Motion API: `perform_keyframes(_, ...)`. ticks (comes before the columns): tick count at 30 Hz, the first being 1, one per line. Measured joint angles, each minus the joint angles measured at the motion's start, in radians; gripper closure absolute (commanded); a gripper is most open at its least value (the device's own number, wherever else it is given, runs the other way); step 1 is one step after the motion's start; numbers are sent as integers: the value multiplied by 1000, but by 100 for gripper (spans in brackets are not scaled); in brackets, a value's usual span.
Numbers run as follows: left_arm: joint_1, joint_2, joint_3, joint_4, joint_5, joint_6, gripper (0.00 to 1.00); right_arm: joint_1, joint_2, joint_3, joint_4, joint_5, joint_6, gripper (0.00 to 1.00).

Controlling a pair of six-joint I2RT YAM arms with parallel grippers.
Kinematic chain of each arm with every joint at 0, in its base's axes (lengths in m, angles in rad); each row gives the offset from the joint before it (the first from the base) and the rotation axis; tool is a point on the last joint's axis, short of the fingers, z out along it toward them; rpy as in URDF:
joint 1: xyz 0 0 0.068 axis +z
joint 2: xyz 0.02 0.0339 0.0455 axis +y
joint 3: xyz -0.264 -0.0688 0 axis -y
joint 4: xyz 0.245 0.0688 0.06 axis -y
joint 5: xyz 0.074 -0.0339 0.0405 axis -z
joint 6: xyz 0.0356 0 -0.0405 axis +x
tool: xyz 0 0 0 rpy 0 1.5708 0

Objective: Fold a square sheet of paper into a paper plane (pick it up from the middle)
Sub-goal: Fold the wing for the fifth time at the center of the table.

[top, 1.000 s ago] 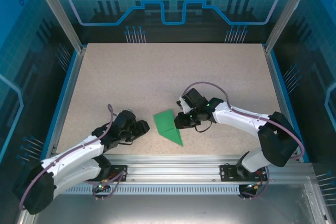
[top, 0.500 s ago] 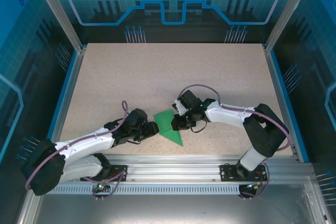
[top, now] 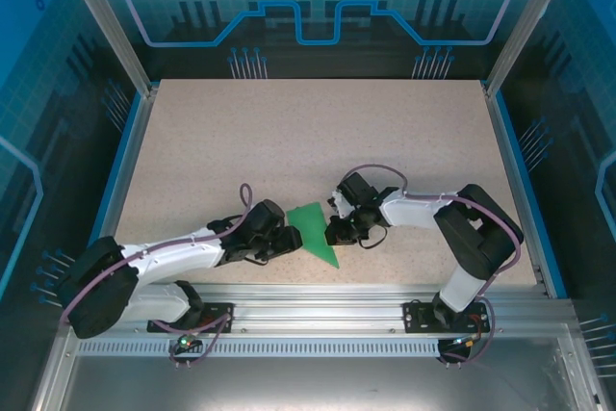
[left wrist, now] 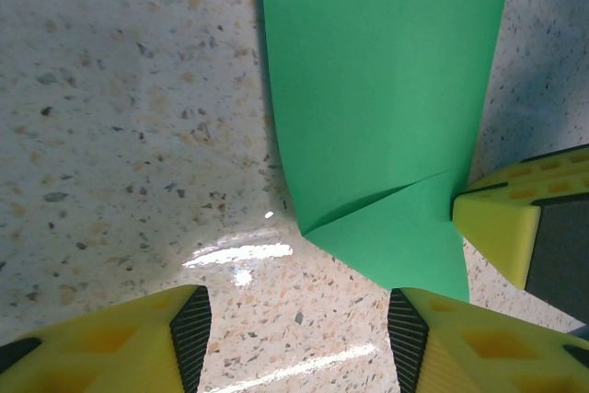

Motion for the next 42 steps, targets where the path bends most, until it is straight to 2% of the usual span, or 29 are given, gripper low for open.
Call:
perform_keyframes(11,-21,84,1,106,22,-48,41,-40,0,-69,130,-88,30,89)
perform_keyframes(19,-27,154,3,220,37,-109,51,-44,0,-82,156,-101,34,89)
perform_keyframes(31,-28,172,22,274,29,-129,62,-46,-1,-87,168,-106,39,87)
perform_keyframes(37,-28,198,50,270,24,-109,74,-46,-2,-87,170,-106,51,86)
perform_keyframes(42,-28,229,115,245,25,-79,89,-46,-19,-90,171,-82,64,84)
